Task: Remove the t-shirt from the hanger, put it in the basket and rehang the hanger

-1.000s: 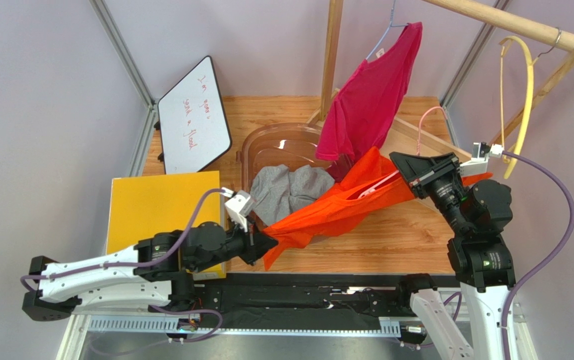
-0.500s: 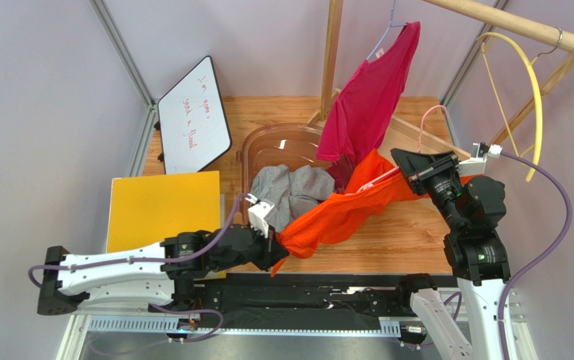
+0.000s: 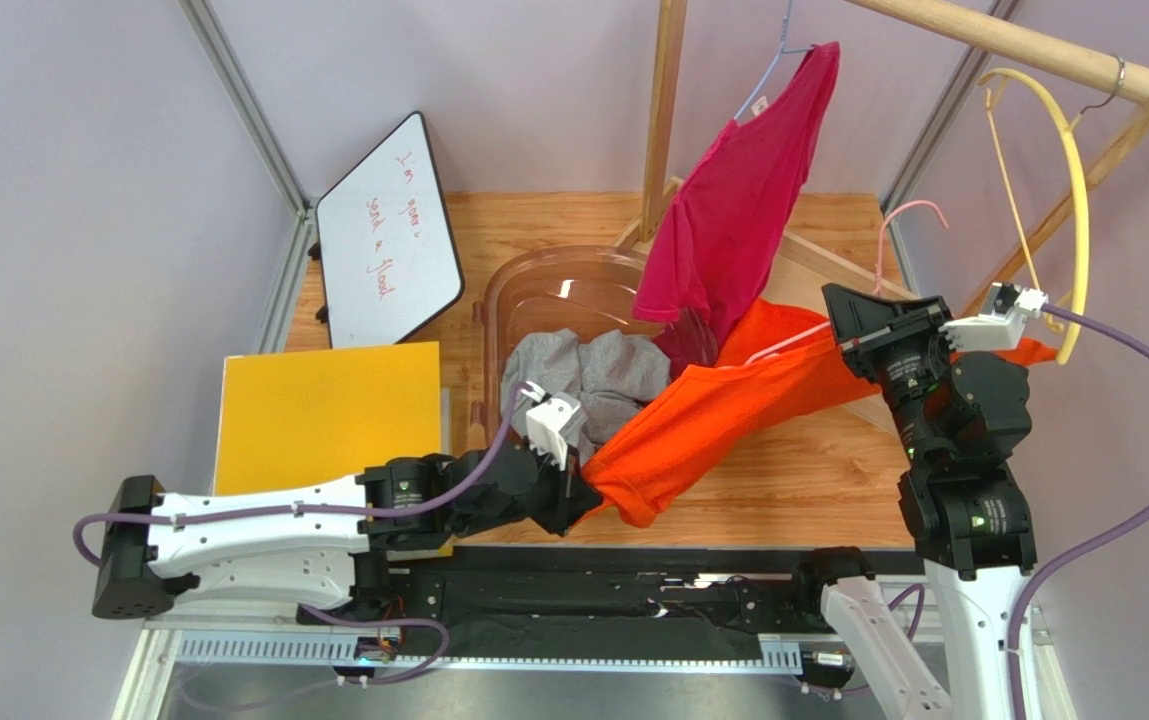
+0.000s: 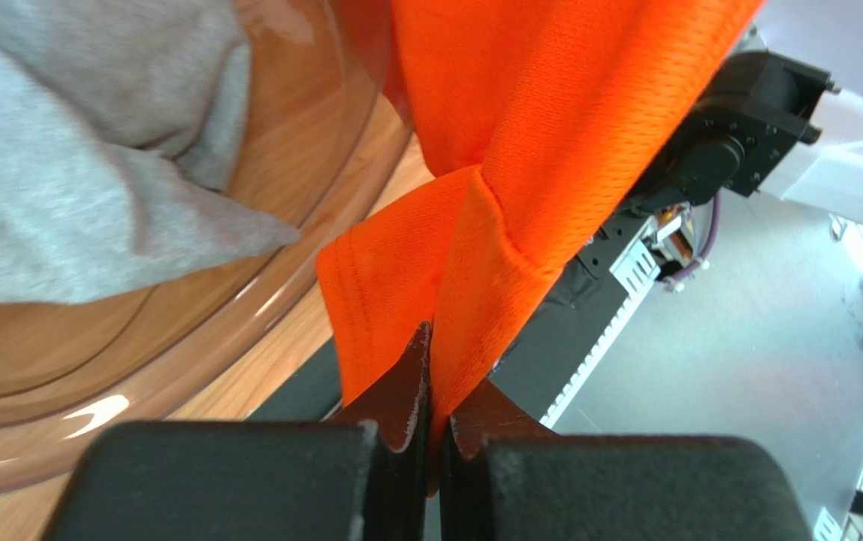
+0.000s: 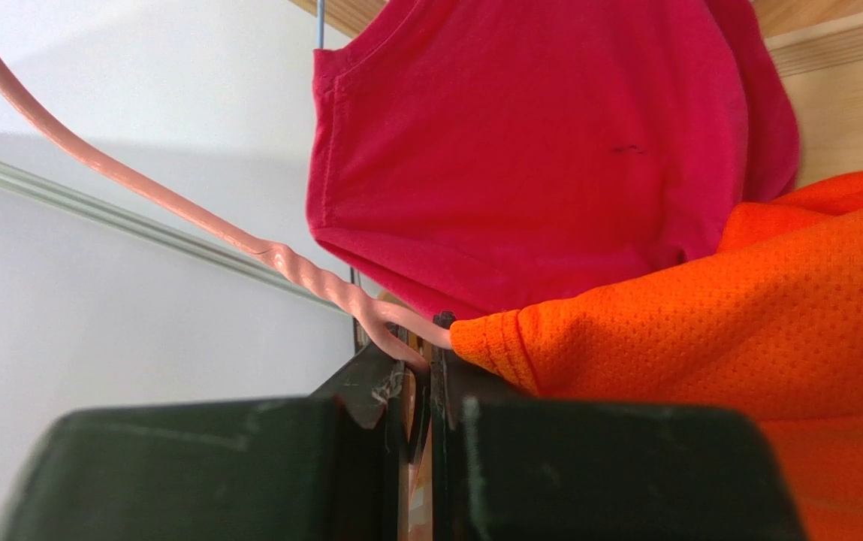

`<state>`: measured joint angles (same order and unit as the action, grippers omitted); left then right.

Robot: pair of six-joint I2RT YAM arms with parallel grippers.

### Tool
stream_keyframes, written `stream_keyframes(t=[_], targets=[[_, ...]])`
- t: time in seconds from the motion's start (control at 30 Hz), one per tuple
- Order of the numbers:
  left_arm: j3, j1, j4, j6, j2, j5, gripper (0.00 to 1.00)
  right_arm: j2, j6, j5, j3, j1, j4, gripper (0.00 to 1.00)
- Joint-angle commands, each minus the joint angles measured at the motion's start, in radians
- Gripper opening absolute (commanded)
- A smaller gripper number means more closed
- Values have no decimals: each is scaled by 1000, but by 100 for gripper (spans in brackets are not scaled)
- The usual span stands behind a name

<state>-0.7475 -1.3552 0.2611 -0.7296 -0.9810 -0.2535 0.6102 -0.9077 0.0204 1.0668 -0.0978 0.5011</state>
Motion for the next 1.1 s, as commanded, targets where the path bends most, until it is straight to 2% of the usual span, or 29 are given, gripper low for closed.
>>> stream_keyframes(t=[0.0, 0.2, 0.43, 0.47, 0.6, 0.73, 0.8, 0.93, 1.07], targets=[[25, -5, 72, -24, 91, -92, 0, -32, 43, 116, -14, 0, -29, 0], [109, -4, 73, -90, 179, -115, 0, -59, -57, 138, -59, -2, -52, 0], [131, -5, 98, -108, 196, -147, 0, -70, -267, -26, -115, -2, -95, 0], [129, -4, 93, -110, 189, -136, 0, -75, -340, -60, -134, -2, -129, 0], [117, -5, 44, -93, 144, -93, 0, -63, -463, -195, -200, -2, -249, 0], [48, -5, -3, -38, 44, -60, 0, -15, -459, -362, -139, 0, -245, 0], [-24, -5, -23, -8, -43, -33, 0, -10, -436, -381, -102, -2, -210, 0], [-124, -5, -23, 41, -181, -3, 0, -55, -273, -217, 7, 0, -8, 0], [-135, 1, -82, 53, -251, 33, 0, -84, -273, -201, 65, 0, 30, 0]])
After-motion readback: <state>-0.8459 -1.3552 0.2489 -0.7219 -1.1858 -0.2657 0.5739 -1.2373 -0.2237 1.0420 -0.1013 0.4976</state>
